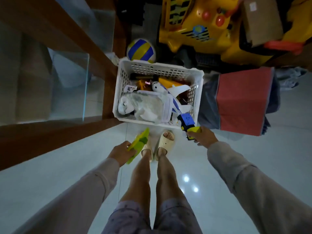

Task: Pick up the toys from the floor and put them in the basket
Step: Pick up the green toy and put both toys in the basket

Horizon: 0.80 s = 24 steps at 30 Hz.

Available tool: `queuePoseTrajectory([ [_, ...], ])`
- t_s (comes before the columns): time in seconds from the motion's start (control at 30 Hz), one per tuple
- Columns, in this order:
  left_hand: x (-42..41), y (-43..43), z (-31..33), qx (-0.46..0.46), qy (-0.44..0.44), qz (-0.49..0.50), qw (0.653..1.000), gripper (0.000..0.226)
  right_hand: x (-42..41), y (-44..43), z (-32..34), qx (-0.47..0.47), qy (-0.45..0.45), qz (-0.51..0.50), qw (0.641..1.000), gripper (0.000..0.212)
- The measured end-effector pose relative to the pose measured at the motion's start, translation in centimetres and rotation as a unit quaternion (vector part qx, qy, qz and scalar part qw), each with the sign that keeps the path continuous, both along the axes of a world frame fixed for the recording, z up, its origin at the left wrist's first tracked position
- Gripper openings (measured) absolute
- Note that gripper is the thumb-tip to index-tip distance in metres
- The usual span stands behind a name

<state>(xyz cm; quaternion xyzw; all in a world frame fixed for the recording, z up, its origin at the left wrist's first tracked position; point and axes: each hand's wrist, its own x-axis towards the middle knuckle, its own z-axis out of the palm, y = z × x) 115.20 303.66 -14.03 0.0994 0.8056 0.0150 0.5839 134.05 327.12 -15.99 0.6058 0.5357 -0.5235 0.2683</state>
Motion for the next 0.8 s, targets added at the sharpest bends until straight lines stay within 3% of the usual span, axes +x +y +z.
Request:
queuePoseTrajectory([
  [0.23, -5.1, 5.9, -11.7, 0.041, -0.006, -0.116, 0.992, 0.032, -5.3, -1.1, -14.3, -0.005, -0.003, -0.056, 0.998, 0.015],
  [0.3, -6.4, 6.7, -14.5, 0.051, -0.003, -0.194, 0.98, 0.033, -6.7, -1.9, -17.4, 0.027, -0.02, -0.05, 0.998, 0.012],
  [0.43, -7.3, 6.1, -17.7, 0.078, 0.05, -0.436, 0.895, 0.04, -8.7, -2.7, -22.5, 0.062, -0.058, -0.105, 0.991, 0.041],
  [0.53, -6.8, 4.3, -18.6, 0.098, 0.052, -0.531, 0.84, 0.043, -9.8, -3.3, -24.6, 0.063, -0.103, -0.069, 0.99, 0.052],
  [0.6, -6.9, 3.0, -19.2, 0.114, 0.039, -0.522, 0.845, 0.042, -10.1, -3.8, -24.9, 0.067, -0.128, -0.026, 0.989, 0.056],
  [0.73, -7.5, 2.0, -20.2, 0.164, 0.056, -0.399, 0.901, 0.044, -9.6, -4.5, -24.8, 0.062, -0.147, 0.043, 0.986, 0.057],
  [0.8, -8.4, 2.3, -20.9, 0.185, 0.104, -0.392, 0.895, 0.043, -9.1, -4.5, -24.5, 0.061, -0.117, 0.034, 0.991, 0.058],
])
